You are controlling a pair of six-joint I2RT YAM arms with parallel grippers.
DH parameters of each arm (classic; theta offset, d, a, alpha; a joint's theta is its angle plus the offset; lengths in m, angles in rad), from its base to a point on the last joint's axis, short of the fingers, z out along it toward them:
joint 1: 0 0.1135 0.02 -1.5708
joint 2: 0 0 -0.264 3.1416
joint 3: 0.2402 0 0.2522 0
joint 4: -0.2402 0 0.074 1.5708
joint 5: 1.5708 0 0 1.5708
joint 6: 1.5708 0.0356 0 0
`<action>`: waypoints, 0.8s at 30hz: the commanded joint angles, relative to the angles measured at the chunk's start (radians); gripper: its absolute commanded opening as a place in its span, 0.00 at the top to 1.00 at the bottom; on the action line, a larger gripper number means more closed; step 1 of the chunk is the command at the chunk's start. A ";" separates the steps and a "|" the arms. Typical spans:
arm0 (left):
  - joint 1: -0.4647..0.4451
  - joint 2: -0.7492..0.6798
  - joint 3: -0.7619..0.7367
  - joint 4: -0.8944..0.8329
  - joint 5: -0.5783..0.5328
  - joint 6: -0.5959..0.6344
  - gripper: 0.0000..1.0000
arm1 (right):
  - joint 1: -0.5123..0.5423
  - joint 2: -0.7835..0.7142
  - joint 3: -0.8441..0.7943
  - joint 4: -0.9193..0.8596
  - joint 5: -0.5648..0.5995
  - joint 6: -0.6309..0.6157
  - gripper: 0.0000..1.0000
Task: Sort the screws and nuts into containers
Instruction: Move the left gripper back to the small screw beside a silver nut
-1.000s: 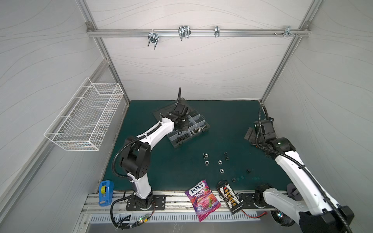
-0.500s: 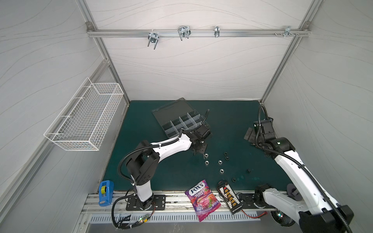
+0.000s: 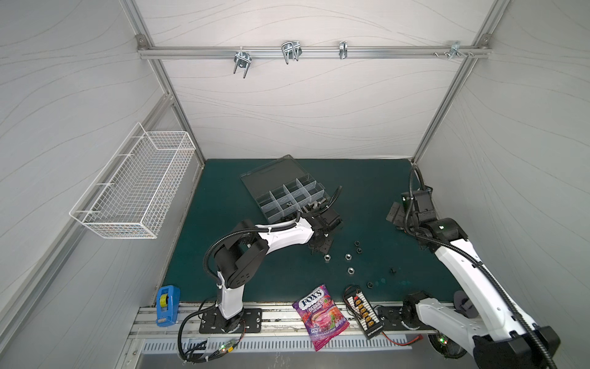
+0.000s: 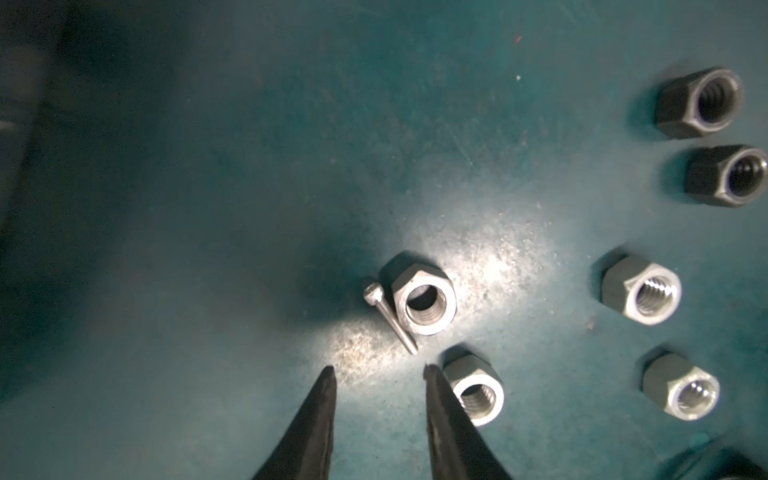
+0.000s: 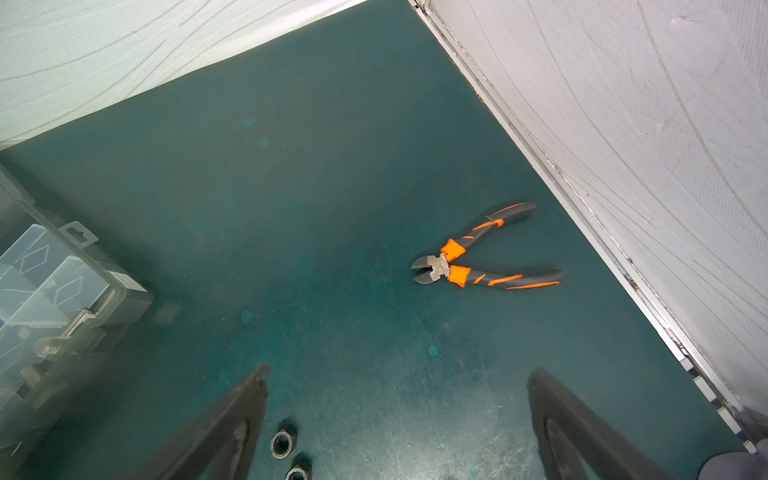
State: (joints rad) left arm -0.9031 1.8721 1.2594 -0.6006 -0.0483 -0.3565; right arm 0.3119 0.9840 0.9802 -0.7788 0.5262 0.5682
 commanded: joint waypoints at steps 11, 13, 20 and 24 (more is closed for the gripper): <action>-0.017 0.078 0.058 0.008 0.005 0.002 0.63 | -0.005 -0.011 -0.011 -0.005 0.014 0.009 0.01; -0.018 0.086 0.064 0.002 0.002 0.002 0.63 | -0.006 -0.012 -0.012 -0.004 0.016 0.010 0.01; -0.017 0.118 0.081 -0.022 -0.025 -0.004 0.67 | -0.007 -0.015 -0.017 -0.002 0.015 0.013 0.01; -0.017 0.129 0.095 -0.049 -0.051 -0.009 0.71 | -0.005 -0.016 -0.015 -0.001 0.014 0.018 0.01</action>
State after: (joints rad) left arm -0.9173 1.9705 1.3197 -0.6201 -0.0658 -0.3546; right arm 0.3119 0.9840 0.9756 -0.7780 0.5262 0.5713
